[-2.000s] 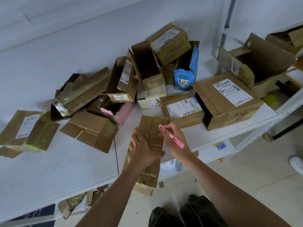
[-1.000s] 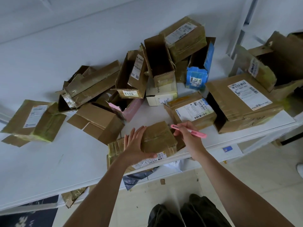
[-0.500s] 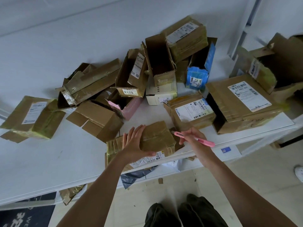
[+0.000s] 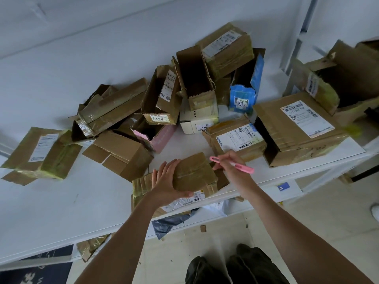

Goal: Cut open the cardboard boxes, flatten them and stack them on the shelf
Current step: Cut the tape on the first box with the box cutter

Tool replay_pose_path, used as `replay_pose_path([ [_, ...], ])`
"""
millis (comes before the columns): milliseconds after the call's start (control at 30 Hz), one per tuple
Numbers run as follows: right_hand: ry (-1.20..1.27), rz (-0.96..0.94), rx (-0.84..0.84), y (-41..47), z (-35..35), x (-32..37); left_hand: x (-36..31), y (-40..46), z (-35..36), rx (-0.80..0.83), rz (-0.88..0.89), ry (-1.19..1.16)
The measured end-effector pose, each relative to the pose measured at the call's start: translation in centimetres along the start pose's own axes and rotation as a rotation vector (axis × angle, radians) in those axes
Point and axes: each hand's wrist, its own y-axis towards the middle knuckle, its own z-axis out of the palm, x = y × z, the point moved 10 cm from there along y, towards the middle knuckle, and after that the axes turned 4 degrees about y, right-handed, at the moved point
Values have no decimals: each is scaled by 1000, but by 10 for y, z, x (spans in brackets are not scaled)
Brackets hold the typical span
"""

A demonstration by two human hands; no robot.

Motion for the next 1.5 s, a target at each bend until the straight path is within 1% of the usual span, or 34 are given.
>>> replay_pose_path([
  [200, 20, 31, -17, 2, -2, -8, 0, 0, 0, -10, -5, -11],
  [400, -92, 22, 98, 2, -8, -3, 2, -1, 1, -14, -13, -15],
  [500, -141, -19, 145, -11, -9, 2, 2, -1, 1, -11, -15, -16],
  [667, -191, -25, 207, -37, -9, -5, 1, 0, 1, -11, -10, -18],
  [733, -181, -45, 175, -37, -13, 0, 1, -1, 0, -14, -6, -17],
  [800, -128, -63, 78, -29, -23, 8, 2, -1, 1, -5, -4, -9],
  [867, -102, -72, 33, -17, -23, 13, 2, 0, 1, 0, -5, -11],
  [967, -89, -24, 59, -4, -7, 5, 2, 0, 1, 0, -17, -18],
  [1067, -70, 29, 49, 0, -5, -7, 3, 0, 1, -9, -18, -15],
  [1233, -169, 9, 102, -13, -21, -3, 4, 1, 3, -15, -7, -3],
  [1367, -291, 38, 200, -17, -24, -4, 7, 3, 4, -15, -15, -5],
  [1400, -289, 26, 187, -15, -26, 0, 7, 3, 4, -16, -14, -5],
  [1500, -197, -70, 53, -8, -34, 16, 7, 4, 4, -18, -12, -7],
])
